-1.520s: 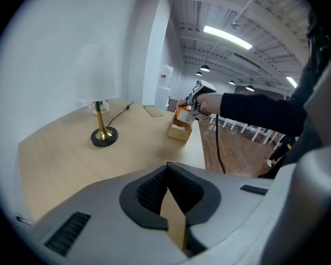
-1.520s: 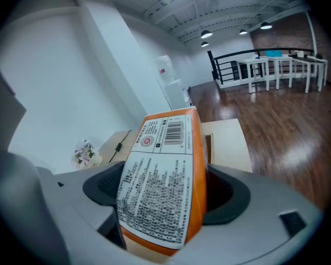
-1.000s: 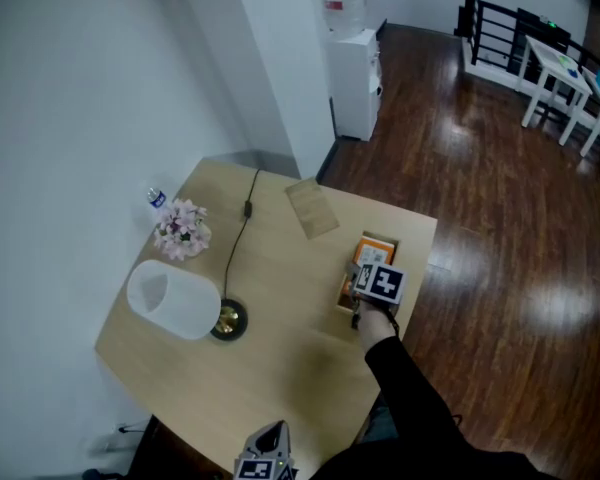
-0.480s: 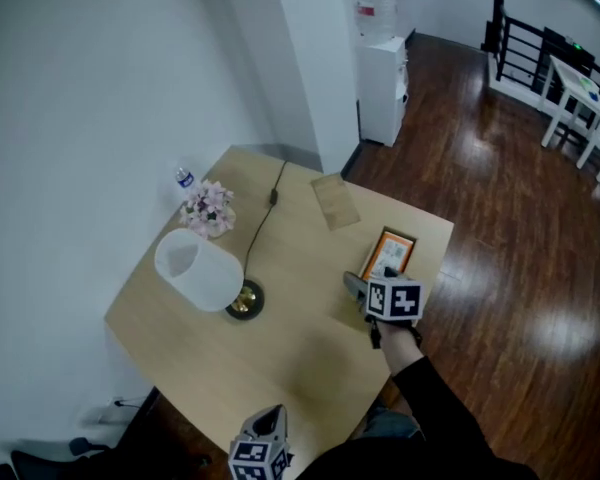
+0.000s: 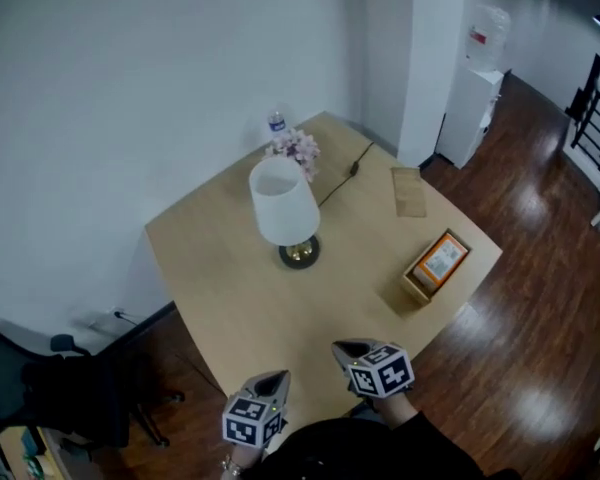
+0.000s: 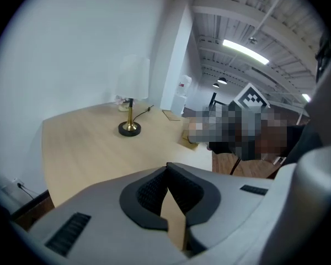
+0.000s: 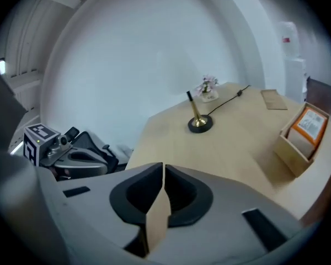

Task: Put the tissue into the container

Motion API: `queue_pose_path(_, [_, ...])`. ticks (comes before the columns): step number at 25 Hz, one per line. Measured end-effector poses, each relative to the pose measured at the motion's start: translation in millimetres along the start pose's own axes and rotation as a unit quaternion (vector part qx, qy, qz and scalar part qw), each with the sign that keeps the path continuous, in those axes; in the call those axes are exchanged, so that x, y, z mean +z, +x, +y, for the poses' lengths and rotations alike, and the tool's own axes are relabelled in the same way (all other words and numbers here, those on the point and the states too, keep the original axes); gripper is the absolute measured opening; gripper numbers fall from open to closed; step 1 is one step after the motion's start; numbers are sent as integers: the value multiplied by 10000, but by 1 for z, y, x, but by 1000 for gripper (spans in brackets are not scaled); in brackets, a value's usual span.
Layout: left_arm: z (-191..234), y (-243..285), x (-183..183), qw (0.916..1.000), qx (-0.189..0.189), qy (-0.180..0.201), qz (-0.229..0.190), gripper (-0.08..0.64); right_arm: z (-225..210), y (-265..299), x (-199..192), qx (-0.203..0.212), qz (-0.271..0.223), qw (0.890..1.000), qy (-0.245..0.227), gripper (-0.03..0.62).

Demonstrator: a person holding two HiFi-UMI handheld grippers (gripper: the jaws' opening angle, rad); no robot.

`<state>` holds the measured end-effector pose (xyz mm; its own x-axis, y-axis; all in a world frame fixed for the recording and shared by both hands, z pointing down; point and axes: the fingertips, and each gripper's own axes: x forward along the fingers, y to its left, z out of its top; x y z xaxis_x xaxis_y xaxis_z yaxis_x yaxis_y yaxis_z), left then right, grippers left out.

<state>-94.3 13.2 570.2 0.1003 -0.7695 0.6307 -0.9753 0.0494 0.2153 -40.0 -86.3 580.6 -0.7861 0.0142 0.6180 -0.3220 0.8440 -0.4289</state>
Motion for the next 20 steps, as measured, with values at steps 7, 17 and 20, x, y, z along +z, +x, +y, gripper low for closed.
queue_pose_path(7, [17,-20,-33,9994,128,-323,61,-8,45,19,-21,338,378,9976,-474,-17])
queue_pose_path(17, [23,-32,-39,9995,94,-294,-32,-8,67,22,-30,311,492,9966,-590,-17])
queue_pose_path(20, [21,-31,-38,9996,21,-266,-29,-8,67,21,-34,265,519,9967,-563,-17])
